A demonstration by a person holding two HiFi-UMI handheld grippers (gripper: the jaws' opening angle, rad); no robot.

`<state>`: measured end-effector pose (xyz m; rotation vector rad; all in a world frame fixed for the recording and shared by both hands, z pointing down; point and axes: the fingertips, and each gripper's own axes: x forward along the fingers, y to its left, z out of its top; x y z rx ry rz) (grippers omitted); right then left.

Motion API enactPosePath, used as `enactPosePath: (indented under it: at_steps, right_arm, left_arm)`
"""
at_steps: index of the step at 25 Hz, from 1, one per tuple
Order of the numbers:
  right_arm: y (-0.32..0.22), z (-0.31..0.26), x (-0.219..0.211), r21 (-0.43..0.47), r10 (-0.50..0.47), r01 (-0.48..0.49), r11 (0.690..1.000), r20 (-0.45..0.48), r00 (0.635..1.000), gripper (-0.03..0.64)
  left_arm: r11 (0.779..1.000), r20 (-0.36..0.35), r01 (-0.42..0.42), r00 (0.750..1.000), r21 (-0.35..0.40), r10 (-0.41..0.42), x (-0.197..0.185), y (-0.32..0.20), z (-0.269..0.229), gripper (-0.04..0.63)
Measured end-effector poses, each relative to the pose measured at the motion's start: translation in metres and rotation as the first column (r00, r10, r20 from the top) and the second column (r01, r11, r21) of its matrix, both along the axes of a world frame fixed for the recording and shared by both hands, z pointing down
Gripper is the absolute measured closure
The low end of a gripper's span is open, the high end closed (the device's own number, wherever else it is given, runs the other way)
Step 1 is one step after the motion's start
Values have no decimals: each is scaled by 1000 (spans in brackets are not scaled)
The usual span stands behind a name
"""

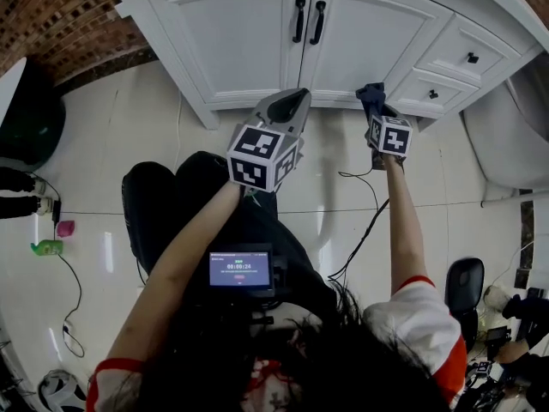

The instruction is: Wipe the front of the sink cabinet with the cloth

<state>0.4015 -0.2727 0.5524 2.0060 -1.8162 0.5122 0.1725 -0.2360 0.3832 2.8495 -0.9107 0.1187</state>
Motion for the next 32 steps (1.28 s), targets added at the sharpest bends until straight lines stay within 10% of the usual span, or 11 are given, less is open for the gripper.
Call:
enactPosePath:
  at_steps: [14,32]
  right_arm:
    - [109,-169,-140,393,-105,32,919,164,981,529]
    - [182,-206,-200,440,-83,16,898,134,988,529]
  left_arm:
    - [994,-50,-8,999,110,13,-25,49,-56,560]
    - [987,-101,-4,995,162,21,-76,107,-89,560]
